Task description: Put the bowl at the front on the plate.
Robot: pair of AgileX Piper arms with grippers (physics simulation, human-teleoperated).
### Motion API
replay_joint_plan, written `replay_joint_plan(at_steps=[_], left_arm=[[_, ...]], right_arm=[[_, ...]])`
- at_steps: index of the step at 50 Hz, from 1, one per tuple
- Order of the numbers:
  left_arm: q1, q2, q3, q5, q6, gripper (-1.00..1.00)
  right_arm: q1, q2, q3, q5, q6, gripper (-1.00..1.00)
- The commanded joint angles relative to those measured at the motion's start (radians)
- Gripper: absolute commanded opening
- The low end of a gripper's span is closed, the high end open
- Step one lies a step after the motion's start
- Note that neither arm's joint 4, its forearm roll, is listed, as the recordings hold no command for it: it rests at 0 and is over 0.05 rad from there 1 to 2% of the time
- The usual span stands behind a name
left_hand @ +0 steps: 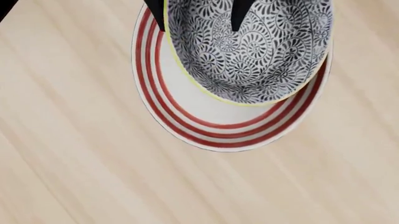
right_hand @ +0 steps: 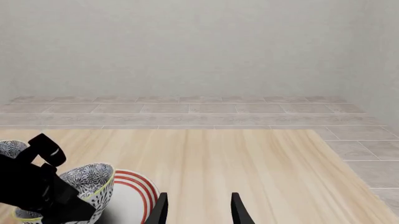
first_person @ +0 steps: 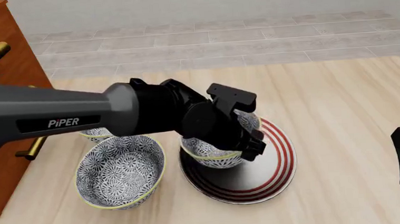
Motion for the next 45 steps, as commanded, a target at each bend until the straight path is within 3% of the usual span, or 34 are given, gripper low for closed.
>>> replay_joint_plan(at_steps=[1, 14, 25, 45], left_arm=[[0.002, 0.007, 0.016, 0.006, -0.017, 1.0], [-0.031, -0.049, -0.001, 0.051, -0.027, 1.0], [-0.03, -0.202, -0.013, 0.15, 0.003, 1.0], [0.035, -0.51, 0.127, 0.224, 0.044, 1.0]], right_arm=[[0.0, -0.002, 0.001, 0.0, 0.0, 1.0], [0.0, -0.002, 0.001, 0.0, 0.0, 1.0], [0.0, -0.002, 0.001, 0.0, 0.0, 1.0], [0.0, -0.002, 0.001, 0.0, 0.0, 1.0]])
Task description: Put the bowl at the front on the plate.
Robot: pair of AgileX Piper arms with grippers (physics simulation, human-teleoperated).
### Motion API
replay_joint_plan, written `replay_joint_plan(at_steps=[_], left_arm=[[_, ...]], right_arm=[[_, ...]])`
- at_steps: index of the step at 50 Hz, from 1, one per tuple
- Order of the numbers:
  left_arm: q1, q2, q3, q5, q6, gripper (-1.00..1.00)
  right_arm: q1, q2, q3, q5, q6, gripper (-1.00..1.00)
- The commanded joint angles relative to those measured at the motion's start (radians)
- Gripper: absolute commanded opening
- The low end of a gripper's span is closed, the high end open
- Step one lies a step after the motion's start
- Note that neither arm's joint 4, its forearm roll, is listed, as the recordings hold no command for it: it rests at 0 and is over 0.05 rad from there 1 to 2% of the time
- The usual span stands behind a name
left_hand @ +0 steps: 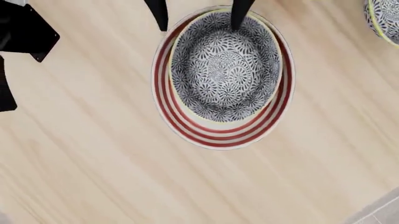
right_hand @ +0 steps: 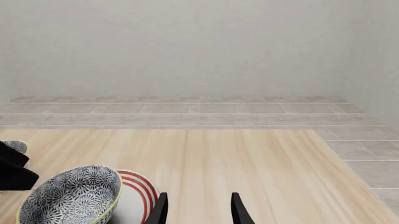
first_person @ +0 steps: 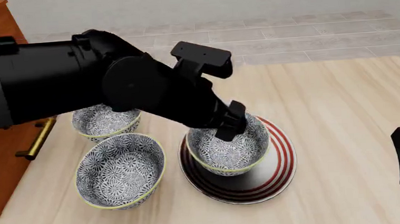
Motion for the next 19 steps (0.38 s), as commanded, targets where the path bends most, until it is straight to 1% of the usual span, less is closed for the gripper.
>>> replay_joint_plan(at_steps=[1, 4, 5, 6, 7, 12, 15, 19], left_arm=[[0.037, -0.191, 0.066, 0.061, 0.011, 1.0], [0.053, -0.243, 0.082, 0.065, 0.019, 1.0], [0.046, -0.257, 0.086, 0.066, 0.004, 1.0], [0.046, -0.257, 0.086, 0.066, 0.004, 1.0], [0.042, -0.283, 0.094, 0.077, -0.005, 1.0], [0.058, -0.359, 0.119, 0.105, -0.002, 1.0], [0.058, -0.415, 0.127, 0.132, -0.018, 1.0], [0.064, -0.493, 0.146, 0.168, -0.016, 1.0]], right_arm=[[0.0, -0.002, 0.001, 0.0, 0.0, 1.0], [0.0, -0.002, 0.001, 0.0, 0.0, 1.0], [0.0, -0.002, 0.001, 0.0, 0.0, 1.0], [0.0, -0.002, 0.001, 0.0, 0.0, 1.0], [0.0, -0.002, 0.001, 0.0, 0.0, 1.0], [0.0, -0.002, 0.001, 0.0, 0.0, 1.0], [0.0, -0.002, 0.001, 0.0, 0.0, 1.0], [0.0, -0.002, 0.001, 0.0, 0.0, 1.0]])
